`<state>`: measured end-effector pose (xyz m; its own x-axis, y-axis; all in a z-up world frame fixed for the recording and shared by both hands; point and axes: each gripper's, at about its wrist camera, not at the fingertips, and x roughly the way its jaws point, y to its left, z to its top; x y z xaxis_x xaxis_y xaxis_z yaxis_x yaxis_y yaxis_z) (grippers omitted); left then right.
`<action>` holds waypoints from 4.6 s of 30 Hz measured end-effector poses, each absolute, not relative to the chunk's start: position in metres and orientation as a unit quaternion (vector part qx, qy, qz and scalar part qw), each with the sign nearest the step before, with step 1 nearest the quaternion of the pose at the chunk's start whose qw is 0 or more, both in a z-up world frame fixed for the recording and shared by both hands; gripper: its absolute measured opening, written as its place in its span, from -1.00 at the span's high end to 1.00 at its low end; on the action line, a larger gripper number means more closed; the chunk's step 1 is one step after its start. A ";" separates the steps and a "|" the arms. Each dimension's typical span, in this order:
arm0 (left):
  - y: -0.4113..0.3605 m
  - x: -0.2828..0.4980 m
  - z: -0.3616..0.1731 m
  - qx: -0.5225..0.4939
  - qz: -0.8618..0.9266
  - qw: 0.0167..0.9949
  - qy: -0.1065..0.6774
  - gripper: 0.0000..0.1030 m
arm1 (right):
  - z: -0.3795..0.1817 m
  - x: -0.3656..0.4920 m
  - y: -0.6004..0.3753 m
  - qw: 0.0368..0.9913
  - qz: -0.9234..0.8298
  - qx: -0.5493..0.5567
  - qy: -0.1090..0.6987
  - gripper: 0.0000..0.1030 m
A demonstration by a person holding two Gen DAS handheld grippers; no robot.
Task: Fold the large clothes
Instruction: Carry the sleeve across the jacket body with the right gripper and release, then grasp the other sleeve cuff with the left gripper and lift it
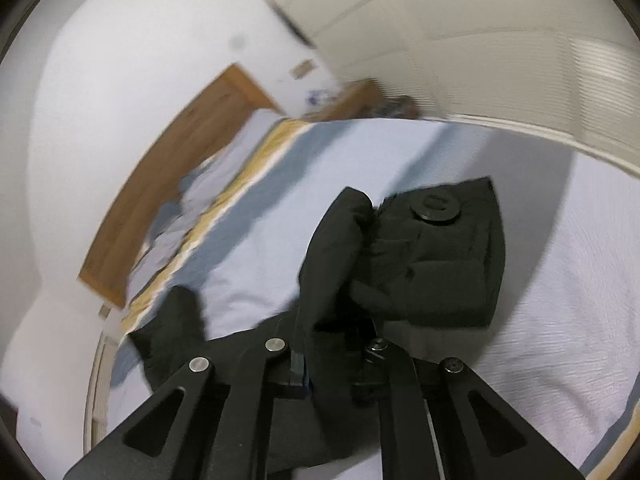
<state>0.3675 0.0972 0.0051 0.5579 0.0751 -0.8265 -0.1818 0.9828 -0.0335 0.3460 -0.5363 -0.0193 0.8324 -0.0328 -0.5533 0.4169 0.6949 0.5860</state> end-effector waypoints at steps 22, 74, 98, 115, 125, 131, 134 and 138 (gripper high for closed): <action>0.216 0.325 0.017 -0.157 0.101 0.855 0.484 -0.89 | -0.010 0.413 -0.177 0.877 0.168 0.129 0.430 0.80; -0.099 0.473 -0.091 -0.041 -0.080 0.854 0.513 -0.89 | -0.107 0.455 -0.284 0.845 0.102 0.034 0.524 -0.37; -0.104 0.439 -0.113 -0.001 -0.074 0.843 0.532 -0.89 | -0.098 0.428 -0.264 0.877 0.020 0.029 0.480 -0.37; -0.039 0.364 -0.023 -0.024 -0.054 0.874 0.482 -0.89 | -0.080 0.363 -0.254 0.859 -0.015 0.056 0.509 -0.38; 0.031 0.340 0.004 -0.050 -0.014 0.886 0.461 -0.89 | -0.053 0.344 -0.227 0.854 -0.029 0.046 0.518 -0.38; 0.089 0.330 0.012 -0.075 0.022 0.888 0.452 -0.89 | -0.042 0.344 -0.204 0.850 -0.030 0.041 0.524 -0.38; 0.120 0.324 0.015 -0.088 0.044 0.888 0.449 -0.89 | -0.038 0.344 -0.191 0.848 -0.027 0.049 0.527 -0.38; 0.159 0.316 0.015 -0.105 0.075 0.884 0.449 -0.89 | -0.035 0.347 -0.172 0.846 -0.023 0.060 0.529 -0.38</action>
